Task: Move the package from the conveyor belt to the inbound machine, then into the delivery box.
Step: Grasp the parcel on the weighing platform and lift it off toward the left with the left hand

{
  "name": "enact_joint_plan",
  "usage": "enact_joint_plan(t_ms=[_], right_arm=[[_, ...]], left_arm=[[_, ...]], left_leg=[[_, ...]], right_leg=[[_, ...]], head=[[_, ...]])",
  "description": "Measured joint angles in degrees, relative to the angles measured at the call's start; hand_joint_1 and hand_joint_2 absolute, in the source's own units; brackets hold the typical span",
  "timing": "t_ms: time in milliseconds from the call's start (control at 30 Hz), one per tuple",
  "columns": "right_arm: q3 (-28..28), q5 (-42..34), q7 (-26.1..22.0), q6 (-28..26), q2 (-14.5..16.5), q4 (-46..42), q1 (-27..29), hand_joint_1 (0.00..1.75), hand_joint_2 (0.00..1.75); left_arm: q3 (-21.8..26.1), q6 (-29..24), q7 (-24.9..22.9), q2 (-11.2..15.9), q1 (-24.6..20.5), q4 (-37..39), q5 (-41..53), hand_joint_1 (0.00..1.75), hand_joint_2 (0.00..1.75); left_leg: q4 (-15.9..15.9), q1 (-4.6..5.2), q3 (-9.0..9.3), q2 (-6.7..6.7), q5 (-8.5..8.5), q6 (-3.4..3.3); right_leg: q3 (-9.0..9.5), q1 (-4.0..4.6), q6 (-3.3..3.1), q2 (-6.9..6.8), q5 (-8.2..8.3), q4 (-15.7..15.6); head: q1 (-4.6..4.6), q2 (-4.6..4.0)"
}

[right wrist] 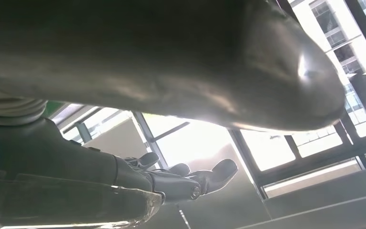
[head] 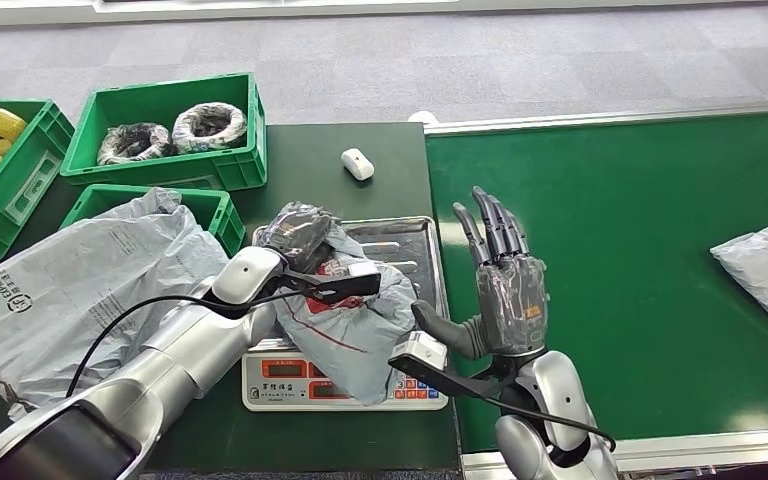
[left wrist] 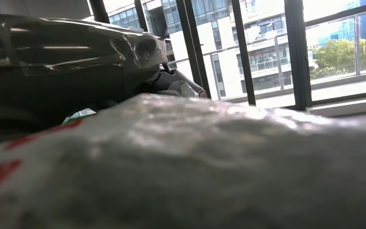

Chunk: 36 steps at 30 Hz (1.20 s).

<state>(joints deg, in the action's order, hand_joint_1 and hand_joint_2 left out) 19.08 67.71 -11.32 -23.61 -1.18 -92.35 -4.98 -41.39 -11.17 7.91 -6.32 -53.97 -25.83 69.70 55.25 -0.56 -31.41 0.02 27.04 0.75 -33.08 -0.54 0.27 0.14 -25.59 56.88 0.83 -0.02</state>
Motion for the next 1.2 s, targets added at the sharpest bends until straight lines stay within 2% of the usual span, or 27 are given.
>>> enact_joint_plan(t_ms=[133, 367, 633, 733, 833, 1000, 1200], right_arm=[[-0.1, 0.2, 0.0, 0.2, 0.0, -0.2, 0.0, 0.0, 0.0], [-0.6, 0.8, 0.0, 0.9, 0.4, -1.0, 0.7, 0.0, 0.0], [-0.9, 1.1, 0.0, 1.8, 0.9, -1.7, 1.6, 0.0, 0.0], [-1.0, 1.2, -0.1, 1.8, 1.0, -1.7, 2.0, 0.0, 0.0], [-1.0, 1.1, -0.2, 1.6, 1.0, -1.6, 2.7, 0.0, 0.0], [-1.0, 1.1, -0.5, 1.5, 1.4, -1.6, 3.7, 0.0, 0.0], [-1.5, 1.6, -0.5, 2.0, 2.0, -1.6, 3.8, 0.0, 0.0]], left_arm=[[-0.2, -0.4, -0.2, 0.0, 0.0, 0.1, 0.1, 1.74, 1.75], [-0.3, -2.8, -2.1, 0.3, 0.0, 0.1, 1.1, 1.75, 1.75], [-0.2, -7.2, -10.1, 2.4, -1.8, -1.2, 7.5, 1.75, 1.75], [0.8, -7.3, -14.9, 4.4, -3.7, -2.1, 12.1, 1.75, 1.75], [3.8, -7.1, -18.3, 7.2, -7.1, -3.4, 15.3, 1.75, 1.75], [11.0, -5.2, -18.9, 11.9, -11.6, -6.9, 19.1, 1.75, 1.75], [15.8, -3.7, -20.0, 15.0, -13.6, -8.1, 19.8, 1.75, 1.75]], left_leg=[[0.0, 0.0, 0.0, 0.0, 0.0, 0.0], [0.0, 0.0, -0.02, 0.0, 0.0, 0.0], [0.0, 0.0, -0.05, 0.0, -0.01, 0.0], [0.0, -0.01, -0.06, 0.03, -0.03, 0.02], [0.0, -0.01, -0.07, 0.06, -0.04, 0.02], [0.0, -0.02, -0.1, 0.05, -0.04, 0.03], [0.0, -0.01, -0.15, 0.06, -0.04, 0.03]], right_leg=[[0.0, 0.0, 0.0, 0.0, 0.0, 0.0], [0.0, 0.0, 0.0, 0.0, 0.0, 0.0], [-0.04, 0.01, 0.0, 0.0, 0.0, 0.0], [-0.06, 0.01, -0.01, 0.02, 0.01, 0.1], [-0.1, 0.02, -0.01, 0.04, 0.01, 0.1], [-0.16, 0.04, -0.02, 0.04, 0.0, 0.1], [-0.18, 0.03, -0.01, 0.05, 0.0, 0.1]], head=[[0.01, 0.01], [0.0, 0.0], [-0.01, 0.0], [0.01, 0.0], [0.0, 0.0], [0.0, 0.0], [0.01, 0.0]])
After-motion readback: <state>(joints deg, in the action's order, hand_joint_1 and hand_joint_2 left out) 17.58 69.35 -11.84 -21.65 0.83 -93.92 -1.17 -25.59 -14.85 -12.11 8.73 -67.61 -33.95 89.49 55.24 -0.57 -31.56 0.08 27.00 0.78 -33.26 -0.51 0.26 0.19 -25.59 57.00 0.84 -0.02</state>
